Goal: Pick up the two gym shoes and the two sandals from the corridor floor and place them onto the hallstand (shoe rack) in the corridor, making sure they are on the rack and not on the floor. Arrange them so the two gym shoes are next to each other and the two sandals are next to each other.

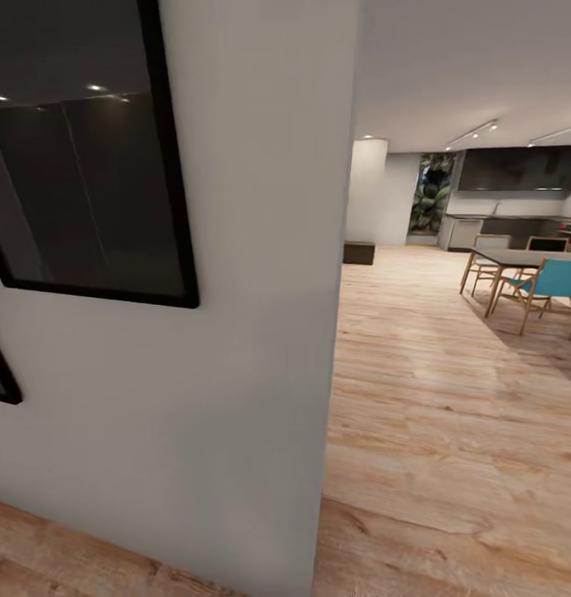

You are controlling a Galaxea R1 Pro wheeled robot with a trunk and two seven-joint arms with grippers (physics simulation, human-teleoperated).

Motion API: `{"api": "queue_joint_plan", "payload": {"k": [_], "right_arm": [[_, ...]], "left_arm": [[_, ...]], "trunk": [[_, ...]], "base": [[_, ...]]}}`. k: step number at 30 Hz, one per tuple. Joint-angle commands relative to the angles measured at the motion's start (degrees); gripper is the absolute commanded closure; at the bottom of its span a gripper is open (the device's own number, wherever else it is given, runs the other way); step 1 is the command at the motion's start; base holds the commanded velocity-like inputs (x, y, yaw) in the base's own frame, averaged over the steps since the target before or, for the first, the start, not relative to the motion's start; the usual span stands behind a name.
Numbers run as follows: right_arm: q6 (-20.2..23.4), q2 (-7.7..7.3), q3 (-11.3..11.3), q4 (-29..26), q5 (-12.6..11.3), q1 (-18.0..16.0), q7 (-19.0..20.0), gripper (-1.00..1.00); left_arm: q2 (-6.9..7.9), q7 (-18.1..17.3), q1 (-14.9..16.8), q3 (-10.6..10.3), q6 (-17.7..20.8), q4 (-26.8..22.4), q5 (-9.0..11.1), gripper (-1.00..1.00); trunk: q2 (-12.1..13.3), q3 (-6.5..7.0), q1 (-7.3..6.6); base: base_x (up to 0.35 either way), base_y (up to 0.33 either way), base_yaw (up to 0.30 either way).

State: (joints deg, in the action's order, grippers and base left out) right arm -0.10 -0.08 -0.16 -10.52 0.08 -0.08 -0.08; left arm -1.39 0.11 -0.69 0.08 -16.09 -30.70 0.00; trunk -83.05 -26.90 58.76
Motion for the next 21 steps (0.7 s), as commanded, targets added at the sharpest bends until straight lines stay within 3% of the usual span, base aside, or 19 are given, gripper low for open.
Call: {"api": "queue_joint_plan", "payload": {"k": [1,16,21], "right_arm": [[0.0,-0.01,0.0,0.0,0.0,0.0,0.0,-1.0],[0.0,0.01,0.1,0.0,0.0,0.0,0.0,-1.0],[0.0,0.02,0.1,0.0,0.0,0.0,0.0,-1.0]], "left_arm": [[-0.01,0.0,0.0,0.0,-0.1,-0.1,0.0,-1.0],[-0.01,0.0,0.0,0.0,-0.1,-0.1,0.1,-1.0],[-0.01,0.0,0.0,0.0,-0.1,-0.1,0.1,-1.0]], "trunk": [[0.0,-0.05,-0.03],[0.0,-0.05,-0.03],[0.0,-0.05,-0.03]], "base": [[-0.307,0.0,0.292],[-0.338,0.0,0.292],[-0.147,0.0,0.292]]}}
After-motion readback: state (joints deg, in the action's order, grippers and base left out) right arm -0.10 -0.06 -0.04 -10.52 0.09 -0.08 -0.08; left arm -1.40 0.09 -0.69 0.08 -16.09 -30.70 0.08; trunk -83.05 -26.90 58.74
